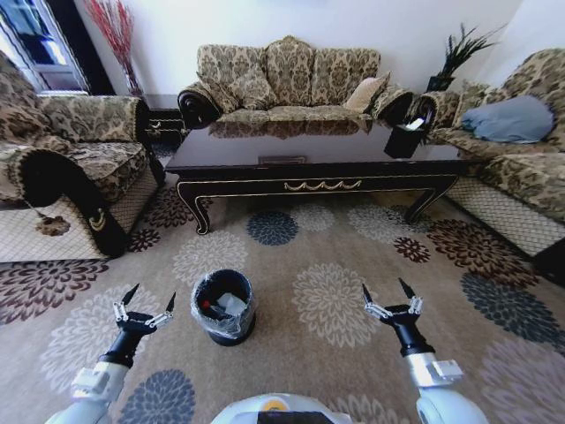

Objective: Move to the front of the table and pick up the trash from the floor, then place it into the trash bin.

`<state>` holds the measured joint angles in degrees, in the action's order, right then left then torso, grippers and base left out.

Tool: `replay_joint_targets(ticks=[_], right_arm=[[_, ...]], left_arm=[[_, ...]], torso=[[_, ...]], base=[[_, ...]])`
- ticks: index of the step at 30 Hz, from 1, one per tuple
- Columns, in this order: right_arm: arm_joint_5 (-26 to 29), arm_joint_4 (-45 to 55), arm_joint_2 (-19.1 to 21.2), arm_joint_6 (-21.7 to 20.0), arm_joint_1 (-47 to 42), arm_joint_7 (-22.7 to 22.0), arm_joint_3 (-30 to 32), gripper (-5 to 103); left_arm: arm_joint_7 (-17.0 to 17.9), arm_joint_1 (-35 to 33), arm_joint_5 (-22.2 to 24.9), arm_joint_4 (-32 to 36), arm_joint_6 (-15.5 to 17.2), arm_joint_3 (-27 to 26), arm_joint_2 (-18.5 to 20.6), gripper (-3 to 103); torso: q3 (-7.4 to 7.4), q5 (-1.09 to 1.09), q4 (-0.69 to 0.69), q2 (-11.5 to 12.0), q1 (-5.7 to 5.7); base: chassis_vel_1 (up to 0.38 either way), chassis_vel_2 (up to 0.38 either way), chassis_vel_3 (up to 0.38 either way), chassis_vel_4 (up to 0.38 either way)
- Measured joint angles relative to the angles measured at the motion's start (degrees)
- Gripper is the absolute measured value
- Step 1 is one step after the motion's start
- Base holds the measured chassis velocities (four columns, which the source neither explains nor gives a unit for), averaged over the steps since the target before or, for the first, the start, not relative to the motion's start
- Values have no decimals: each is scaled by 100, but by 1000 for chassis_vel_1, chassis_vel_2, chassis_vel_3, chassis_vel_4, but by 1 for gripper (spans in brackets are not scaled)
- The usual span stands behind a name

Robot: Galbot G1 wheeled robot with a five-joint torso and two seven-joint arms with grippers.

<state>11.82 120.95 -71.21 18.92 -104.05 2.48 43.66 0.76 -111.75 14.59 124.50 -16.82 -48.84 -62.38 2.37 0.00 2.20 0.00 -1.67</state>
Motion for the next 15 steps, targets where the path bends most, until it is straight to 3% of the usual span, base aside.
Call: replay_joint_targets(ticks=[15], right_arm=[[-3, -1, 8, 5, 9, 16, -5, 100]], left_arm=[[42, 36, 22, 16, 68, 33, 9, 100]], torso=[[0, 0, 0, 0, 0]], base=[[0, 0, 0, 0]])
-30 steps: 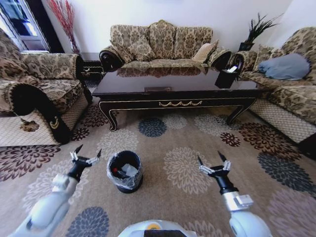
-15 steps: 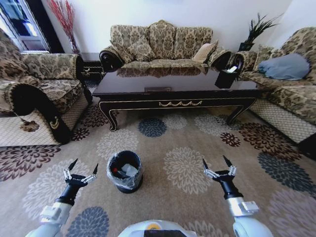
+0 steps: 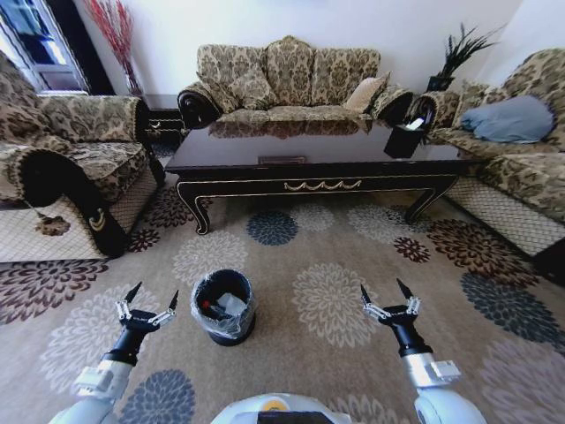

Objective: Move to the front of the table and pick up the trash from the floor, then place it into the trash bin.

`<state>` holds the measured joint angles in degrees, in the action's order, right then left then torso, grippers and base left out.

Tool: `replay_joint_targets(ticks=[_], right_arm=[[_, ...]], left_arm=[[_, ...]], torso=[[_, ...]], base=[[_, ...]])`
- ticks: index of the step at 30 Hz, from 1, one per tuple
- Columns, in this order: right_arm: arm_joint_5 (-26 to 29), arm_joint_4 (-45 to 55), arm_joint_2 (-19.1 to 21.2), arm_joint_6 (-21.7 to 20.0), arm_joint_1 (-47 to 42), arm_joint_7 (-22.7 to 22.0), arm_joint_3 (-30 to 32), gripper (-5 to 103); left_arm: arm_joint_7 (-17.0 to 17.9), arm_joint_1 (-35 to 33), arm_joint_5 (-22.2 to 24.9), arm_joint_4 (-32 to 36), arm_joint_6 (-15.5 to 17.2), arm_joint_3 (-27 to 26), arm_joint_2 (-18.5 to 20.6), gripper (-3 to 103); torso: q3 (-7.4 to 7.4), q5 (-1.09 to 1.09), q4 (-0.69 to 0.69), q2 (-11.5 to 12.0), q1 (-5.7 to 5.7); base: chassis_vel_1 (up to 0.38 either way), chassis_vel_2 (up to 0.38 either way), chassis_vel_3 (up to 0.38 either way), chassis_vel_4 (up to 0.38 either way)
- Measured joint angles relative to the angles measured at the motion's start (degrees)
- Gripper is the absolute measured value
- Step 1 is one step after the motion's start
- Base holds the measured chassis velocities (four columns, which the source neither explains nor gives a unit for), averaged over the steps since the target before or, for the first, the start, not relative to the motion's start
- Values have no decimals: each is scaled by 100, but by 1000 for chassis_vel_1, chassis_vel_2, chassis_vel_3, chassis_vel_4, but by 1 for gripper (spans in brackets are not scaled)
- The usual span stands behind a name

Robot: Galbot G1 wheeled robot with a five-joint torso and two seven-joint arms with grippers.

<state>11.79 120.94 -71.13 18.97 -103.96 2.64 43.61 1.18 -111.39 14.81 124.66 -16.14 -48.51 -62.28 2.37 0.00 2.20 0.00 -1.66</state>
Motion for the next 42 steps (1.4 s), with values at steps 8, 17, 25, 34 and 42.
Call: replay_joint_targets(ticks=[8, 17, 25, 34, 42], right_arm=[[0, 3, 3, -6, 0, 0, -3, 100], [0, 6, 6, -11, 0, -4, -6, 100], [1, 9, 7, -15, 1, -7, -7, 100], [1, 11, 7, -15, 1, -10, -7, 100], [1, 11, 7, -16, 1, -13, -8, 100]], left_arm=[[6, 8, 10, 0, 12, 6, 7, 100], [12, 12, 16, -1, 23, 9, 11, 100], [14, 12, 20, -3, 27, 11, 14, 100], [15, 13, 21, -8, 30, 11, 15, 100], [15, 13, 21, -9, 30, 11, 15, 100]], torso=[[0, 0, 0, 0, 0], [0, 0, 0, 0, 0], [1, 0, 0, 0, 0], [0, 0, -1, 0, 0], [0, 0, 0, 0, 0]], base=[[0, 0, 0, 0], [0, 0, 0, 0], [78, -102, -82, 91], [270, -274, -274, 272], [344, -336, -333, 329]])
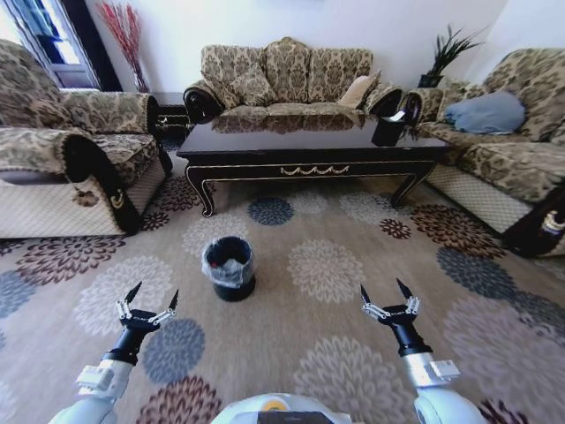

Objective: Move to the front of the table and pick up the trash from the floor, then place it into the trash bin.

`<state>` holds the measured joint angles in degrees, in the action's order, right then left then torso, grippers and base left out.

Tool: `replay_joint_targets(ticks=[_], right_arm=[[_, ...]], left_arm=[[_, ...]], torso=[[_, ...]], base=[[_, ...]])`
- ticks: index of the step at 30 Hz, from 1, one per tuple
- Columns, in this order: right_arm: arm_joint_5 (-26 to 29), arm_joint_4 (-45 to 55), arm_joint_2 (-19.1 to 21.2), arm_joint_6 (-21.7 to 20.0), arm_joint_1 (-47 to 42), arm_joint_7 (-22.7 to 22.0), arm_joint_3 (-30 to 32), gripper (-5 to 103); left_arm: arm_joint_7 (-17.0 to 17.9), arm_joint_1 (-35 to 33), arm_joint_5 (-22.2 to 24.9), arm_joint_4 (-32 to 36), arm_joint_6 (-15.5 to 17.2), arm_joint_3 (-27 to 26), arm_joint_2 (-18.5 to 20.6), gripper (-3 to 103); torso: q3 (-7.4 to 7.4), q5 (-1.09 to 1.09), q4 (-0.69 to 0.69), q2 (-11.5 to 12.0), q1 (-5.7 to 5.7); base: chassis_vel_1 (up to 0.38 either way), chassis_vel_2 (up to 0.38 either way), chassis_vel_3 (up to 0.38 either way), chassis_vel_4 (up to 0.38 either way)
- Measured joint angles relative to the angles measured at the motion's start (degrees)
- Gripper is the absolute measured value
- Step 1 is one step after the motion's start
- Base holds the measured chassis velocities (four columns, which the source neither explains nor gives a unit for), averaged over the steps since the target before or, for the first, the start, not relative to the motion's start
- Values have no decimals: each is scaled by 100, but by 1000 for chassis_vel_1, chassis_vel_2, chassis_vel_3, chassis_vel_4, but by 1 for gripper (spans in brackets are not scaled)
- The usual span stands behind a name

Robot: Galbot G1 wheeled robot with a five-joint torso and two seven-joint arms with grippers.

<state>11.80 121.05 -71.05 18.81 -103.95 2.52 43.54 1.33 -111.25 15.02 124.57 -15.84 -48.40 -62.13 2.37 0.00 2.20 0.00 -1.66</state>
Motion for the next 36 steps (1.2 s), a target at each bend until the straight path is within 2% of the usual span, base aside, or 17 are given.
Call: replay_joint_targets(ticks=[13, 15, 18, 22, 24, 28, 36], right_arm=[[0, 0, 0, -1, -2, -3, 0, 100], [0, 1, 0, 0, -2, -3, 0, 100], [0, 0, 0, 0, -2, -3, 0, 100], [0, 0, 0, 0, -2, -3, 0, 100], [0, 1, 0, 0, 2, -3, 0, 100], [0, 0, 0, 0, 2, -3, 0, 100], [0, 0, 1, 0, 0, -3, 0, 100]], left_arm=[[0, 1, 0, 0, 1, 1, 1, 100], [1, 0, 0, -1, 1, 1, 0, 100], [1, 0, 0, 0, 1, 1, 0, 100], [1, 1, 0, 0, 1, 1, 0, 100], [1, 2, 1, 0, 1, 1, 1, 100], [1, 2, 1, 0, 1, 1, 1, 100], [1, 2, 0, 0, 1, 1, 1, 100]], torso=[[-1, -2, 2, 0, 2], [-2, 5, -2, 0, 3], [-1, -5, 0, 0, 2], [0, 4, 1, 0, 1], [1, -3, 0, 0, 0], [1, 3, 0, 1, -1], [0, 0, 0, 0, -1]], base=[[365, -352, -363, 364], [333, -357, -301, 365], [302, -272, -288, 251], [155, -197, -184, 154], [137, -135, -148, 137], [116, -107, -134, 137], [216, -197, -207, 220]])
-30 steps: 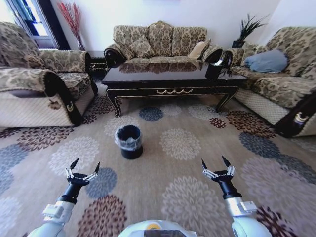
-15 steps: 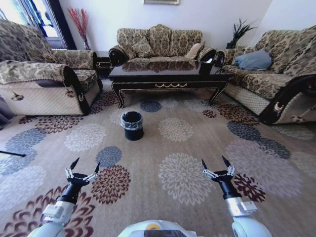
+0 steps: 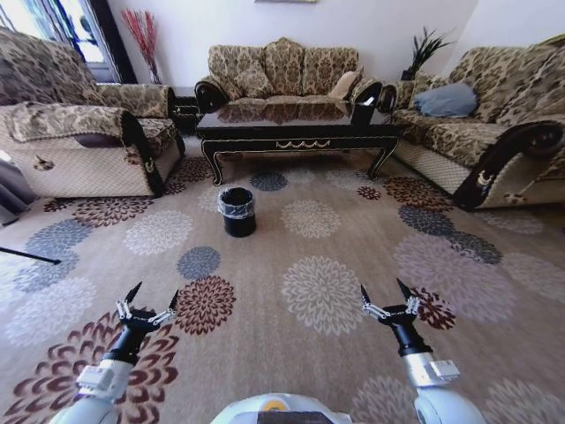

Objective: Move to the front of the table and pick up the trash from the floor, then place it into the trash bin.

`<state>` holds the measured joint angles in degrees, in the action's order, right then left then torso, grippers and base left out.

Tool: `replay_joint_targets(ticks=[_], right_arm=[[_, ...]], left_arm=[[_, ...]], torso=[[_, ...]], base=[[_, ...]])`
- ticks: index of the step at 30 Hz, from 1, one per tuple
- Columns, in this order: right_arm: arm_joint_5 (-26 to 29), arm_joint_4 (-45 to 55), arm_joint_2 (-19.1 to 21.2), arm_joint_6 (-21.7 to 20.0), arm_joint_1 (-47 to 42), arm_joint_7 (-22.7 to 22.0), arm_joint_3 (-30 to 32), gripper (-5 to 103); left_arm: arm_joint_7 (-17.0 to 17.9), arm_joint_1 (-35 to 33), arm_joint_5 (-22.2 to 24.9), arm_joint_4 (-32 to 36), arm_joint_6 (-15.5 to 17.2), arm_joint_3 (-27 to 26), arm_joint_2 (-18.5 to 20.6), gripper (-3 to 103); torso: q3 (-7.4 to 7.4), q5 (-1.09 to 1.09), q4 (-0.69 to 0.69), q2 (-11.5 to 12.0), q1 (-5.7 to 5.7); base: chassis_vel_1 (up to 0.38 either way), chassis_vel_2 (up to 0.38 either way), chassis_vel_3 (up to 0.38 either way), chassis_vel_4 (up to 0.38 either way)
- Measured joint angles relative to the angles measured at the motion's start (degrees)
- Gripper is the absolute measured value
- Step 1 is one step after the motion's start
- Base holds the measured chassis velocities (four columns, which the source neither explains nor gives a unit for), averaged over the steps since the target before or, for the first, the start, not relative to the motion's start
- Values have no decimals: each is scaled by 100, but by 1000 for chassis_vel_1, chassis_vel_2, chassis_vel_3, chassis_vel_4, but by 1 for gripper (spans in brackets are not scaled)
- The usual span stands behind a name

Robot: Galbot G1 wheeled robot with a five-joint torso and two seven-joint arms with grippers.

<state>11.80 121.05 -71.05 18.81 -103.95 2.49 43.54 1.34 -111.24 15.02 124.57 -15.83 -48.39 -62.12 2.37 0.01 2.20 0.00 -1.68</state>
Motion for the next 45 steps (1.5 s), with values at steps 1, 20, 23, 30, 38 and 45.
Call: replay_joint_targets(ticks=[1, 20, 23, 30, 38, 45], right_arm=[[0, 0, 0, 0, 0, 0, 0, 100], [0, -1, 0, 0, 2, 1, 0, 100], [0, -1, 0, 0, 2, 1, 0, 100], [0, -1, 0, 0, -1, 1, 0, 100], [0, -1, 0, 0, 0, 1, 0, 100], [0, -1, 0, 0, 0, 1, 0, 100]], left_arm=[[0, 0, 0, 0, 0, 0, 0, 100], [0, 0, 0, 0, -1, 0, 0, 100], [0, 0, 0, 0, -1, 0, 0, 100], [0, -1, 0, 0, -1, 0, 0, 100], [0, -1, 0, 0, -1, 0, 0, 100], [-1, -1, 0, 0, -1, 0, 0, 100]], torso=[[0, 0, 0, 0, 0], [2, -1, 0, 0, -1], [2, 2, -1, 0, -1], [0, 0, 0, 0, 1], [41, 0, 0, -58, -15], [235, 0, 0, -236, 0]], base=[[268, -268, -298, 282], [148, -168, -147, 152], [-17, 30, 16, -19], [0, 0, 0, 0], [0, 0, 0, 0], [0, 0, 0, 0]])
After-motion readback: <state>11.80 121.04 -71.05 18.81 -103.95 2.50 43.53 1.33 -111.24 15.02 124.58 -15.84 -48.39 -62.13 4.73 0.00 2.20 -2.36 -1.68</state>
